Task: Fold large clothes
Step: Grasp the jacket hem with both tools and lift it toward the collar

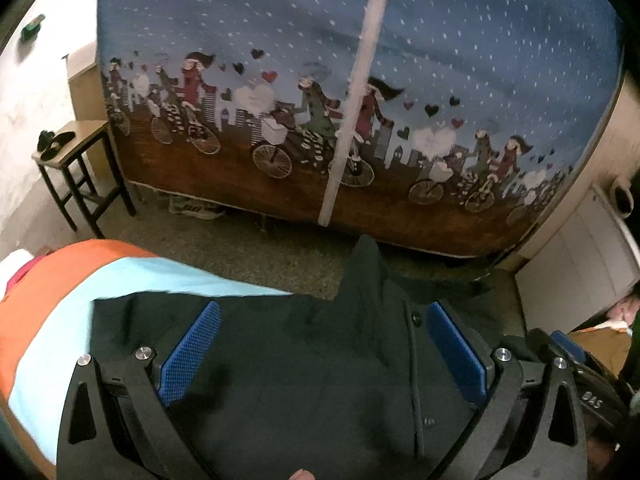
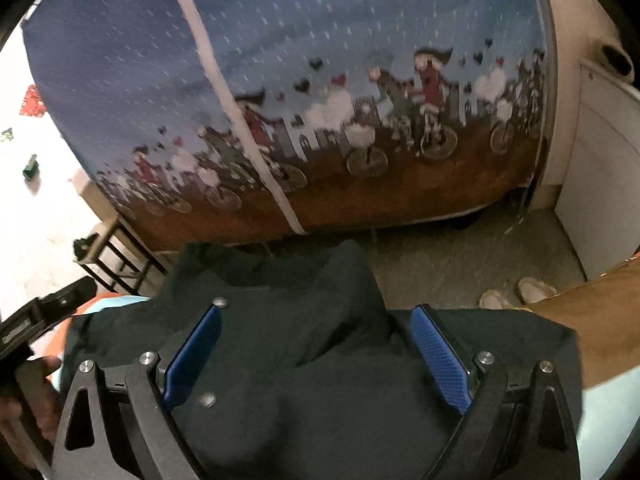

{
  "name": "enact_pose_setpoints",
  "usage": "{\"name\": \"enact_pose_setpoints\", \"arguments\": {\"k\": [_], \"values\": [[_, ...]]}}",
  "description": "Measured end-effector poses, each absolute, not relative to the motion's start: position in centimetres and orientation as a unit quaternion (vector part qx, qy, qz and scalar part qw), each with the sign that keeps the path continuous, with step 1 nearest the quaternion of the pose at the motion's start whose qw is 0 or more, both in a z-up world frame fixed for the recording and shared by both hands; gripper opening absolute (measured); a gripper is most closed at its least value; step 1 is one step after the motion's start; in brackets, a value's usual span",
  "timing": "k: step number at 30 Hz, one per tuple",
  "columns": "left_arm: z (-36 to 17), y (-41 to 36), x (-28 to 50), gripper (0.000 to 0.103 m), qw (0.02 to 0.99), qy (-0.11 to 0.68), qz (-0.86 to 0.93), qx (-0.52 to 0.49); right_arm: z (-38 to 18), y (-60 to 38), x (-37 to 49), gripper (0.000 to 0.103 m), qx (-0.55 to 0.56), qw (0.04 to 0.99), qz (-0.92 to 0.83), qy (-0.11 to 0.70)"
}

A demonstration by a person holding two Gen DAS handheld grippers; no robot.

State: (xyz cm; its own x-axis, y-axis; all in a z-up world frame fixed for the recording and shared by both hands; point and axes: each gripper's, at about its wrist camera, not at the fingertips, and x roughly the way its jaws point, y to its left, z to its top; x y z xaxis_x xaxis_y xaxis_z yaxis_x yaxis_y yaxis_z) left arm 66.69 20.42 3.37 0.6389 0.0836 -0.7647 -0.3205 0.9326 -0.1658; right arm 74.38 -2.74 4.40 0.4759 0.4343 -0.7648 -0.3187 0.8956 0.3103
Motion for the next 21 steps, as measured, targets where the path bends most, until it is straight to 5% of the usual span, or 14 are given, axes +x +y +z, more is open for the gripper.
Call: {"name": "enact_pose_setpoints", "arguments": {"k": [6, 8, 10, 11, 12, 15, 18, 21], "values": [[0.3, 19.8, 69.5, 0.1, 0.89, 0.414, 0.118, -0.149, 1.4, -1.2, 77.0, 0.094, 0.032, 0.845, 0.213, 0.489], [-0.6, 19.7, 69.8, 0.099, 0.891, 0.411, 0.119, -0.15, 0.2, -1.0, 77.1, 0.084, 0.032, 0.842, 0.213, 0.495], [-1.5, 19.6, 70.0, 0.088, 0.89, 0.416, 0.108, -0.152, -1.0, -1.1, 77.1, 0.058, 0.041, 0.833, 0.22, 0.507], [-1.9, 19.5, 70.1, 0.065, 0.888, 0.42, 0.098, -0.156, -1.7, -1.2, 77.0, 0.04, 0.044, 0.831, 0.216, 0.511], [-2.6, 19.6, 70.3, 0.039, 0.882, 0.432, 0.086, -0.165, -2.0, -1.4, 76.8, 0.033, 0.047, 0.832, 0.214, 0.509], [-3.1, 19.9, 70.3, 0.025, 0.878, 0.437, 0.086, -0.176, -2.3, -1.7, 76.6, 0.014, 0.061, 0.831, 0.223, 0.505], [-2.4, 19.9, 69.7, 0.009, 0.884, 0.424, 0.082, -0.181, -1.6, -1.7, 76.0, 0.007, 0.059, 0.835, 0.232, 0.496], [-0.8, 19.6, 68.5, 0.006, 0.895, 0.4, 0.081, -0.178, -0.1, -2.7, 75.3, 0.005, 0.074, 0.839, 0.24, 0.482]]}}
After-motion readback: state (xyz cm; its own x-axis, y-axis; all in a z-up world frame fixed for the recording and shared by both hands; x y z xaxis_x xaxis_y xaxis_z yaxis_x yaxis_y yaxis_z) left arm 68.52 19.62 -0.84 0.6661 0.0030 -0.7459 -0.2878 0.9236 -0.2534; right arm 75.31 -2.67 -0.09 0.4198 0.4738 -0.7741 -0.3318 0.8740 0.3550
